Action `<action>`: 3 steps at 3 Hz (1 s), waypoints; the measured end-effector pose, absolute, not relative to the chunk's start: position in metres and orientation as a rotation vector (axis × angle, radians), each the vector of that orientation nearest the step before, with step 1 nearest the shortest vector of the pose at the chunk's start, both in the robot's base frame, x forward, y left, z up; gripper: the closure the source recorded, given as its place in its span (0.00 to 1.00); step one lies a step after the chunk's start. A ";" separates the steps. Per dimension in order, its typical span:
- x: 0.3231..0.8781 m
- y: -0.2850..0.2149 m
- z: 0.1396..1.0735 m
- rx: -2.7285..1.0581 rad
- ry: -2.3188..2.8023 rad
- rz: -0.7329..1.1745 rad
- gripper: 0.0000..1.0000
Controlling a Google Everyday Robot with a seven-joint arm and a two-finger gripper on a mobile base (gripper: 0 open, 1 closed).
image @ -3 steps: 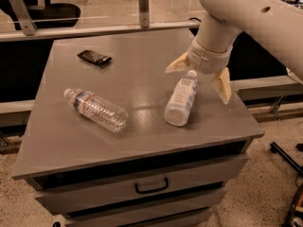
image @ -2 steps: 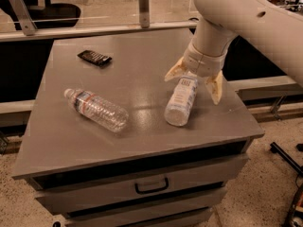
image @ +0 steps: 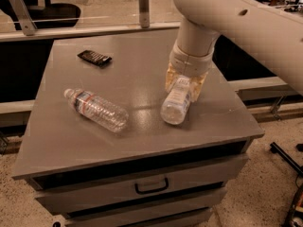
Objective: Place blue plastic bottle upright
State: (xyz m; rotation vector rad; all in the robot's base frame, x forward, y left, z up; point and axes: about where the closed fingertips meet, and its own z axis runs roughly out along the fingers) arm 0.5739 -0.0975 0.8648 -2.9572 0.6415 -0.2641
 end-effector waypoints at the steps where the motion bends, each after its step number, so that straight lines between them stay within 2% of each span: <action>1: 0.574 -0.097 0.864 -2.953 0.650 -0.265 0.87; 2: 0.580 -0.100 0.869 -2.893 0.541 -0.312 1.00; 3: 0.593 -0.111 0.891 -2.726 0.389 -0.448 1.00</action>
Offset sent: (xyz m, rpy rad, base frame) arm 0.0187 -0.0133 0.0253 0.2391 -0.2081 0.2606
